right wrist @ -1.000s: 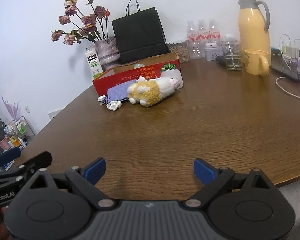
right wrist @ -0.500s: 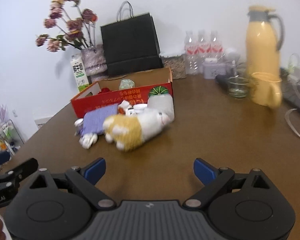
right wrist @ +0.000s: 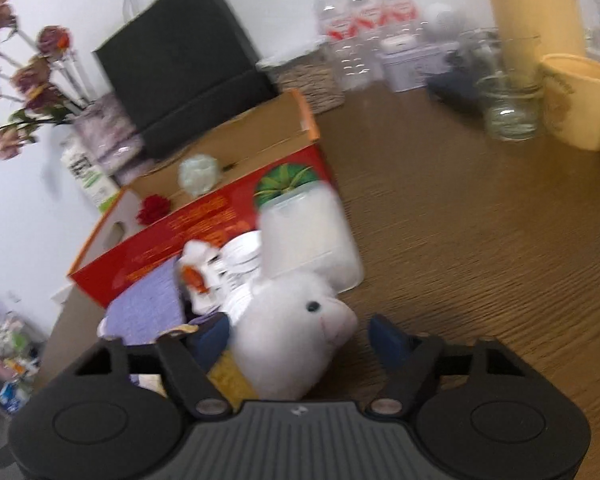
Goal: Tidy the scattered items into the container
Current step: 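Grasp the white tissue with the left tool while the right tool grasps the plush sheep, then carry tissue and plush sheep into the box and open both tools, then withdraw both tools from the box back toward the table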
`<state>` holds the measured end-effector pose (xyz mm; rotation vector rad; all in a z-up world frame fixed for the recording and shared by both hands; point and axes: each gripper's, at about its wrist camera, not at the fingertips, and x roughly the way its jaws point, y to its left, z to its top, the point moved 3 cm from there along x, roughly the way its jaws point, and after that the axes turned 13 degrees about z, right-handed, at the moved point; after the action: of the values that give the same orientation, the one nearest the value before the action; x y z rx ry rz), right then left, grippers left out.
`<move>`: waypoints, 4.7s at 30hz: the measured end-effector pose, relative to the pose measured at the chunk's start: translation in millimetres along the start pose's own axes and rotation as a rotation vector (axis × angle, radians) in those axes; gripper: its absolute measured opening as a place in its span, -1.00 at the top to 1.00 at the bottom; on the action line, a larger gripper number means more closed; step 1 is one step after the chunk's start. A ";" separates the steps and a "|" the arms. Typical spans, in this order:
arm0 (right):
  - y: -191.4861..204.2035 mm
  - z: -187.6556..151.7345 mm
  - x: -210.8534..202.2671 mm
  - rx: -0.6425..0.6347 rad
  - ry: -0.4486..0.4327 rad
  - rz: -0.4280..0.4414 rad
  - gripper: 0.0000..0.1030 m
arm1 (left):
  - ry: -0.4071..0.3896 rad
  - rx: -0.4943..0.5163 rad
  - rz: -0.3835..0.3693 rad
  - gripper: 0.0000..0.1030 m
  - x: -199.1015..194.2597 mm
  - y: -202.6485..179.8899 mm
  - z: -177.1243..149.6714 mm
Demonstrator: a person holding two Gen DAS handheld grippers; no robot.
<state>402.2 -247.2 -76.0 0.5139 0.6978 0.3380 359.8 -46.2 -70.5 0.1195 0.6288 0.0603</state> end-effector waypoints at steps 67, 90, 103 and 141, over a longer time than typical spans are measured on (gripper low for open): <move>71.4 -140.9 -216.7 -0.322 -0.033 0.086 0.15 | -0.077 -0.016 -0.059 0.62 -227.8 35.9 -86.7; 98.7 198.6 6.9 -0.415 -0.066 -0.012 0.14 | 0.023 -0.044 -0.056 0.60 34.4 82.5 192.2; 35.5 163.6 171.4 -0.397 0.206 -0.233 0.11 | 0.257 0.103 0.004 0.61 158.1 74.0 167.6; 80.5 79.5 -99.5 -0.375 0.084 -0.111 -0.69 | 0.097 -0.023 0.074 -0.84 -86.1 114.6 97.2</move>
<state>374.7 -253.0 72.1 0.1048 0.7204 0.3777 345.3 50.4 72.6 0.1185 0.7204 0.1457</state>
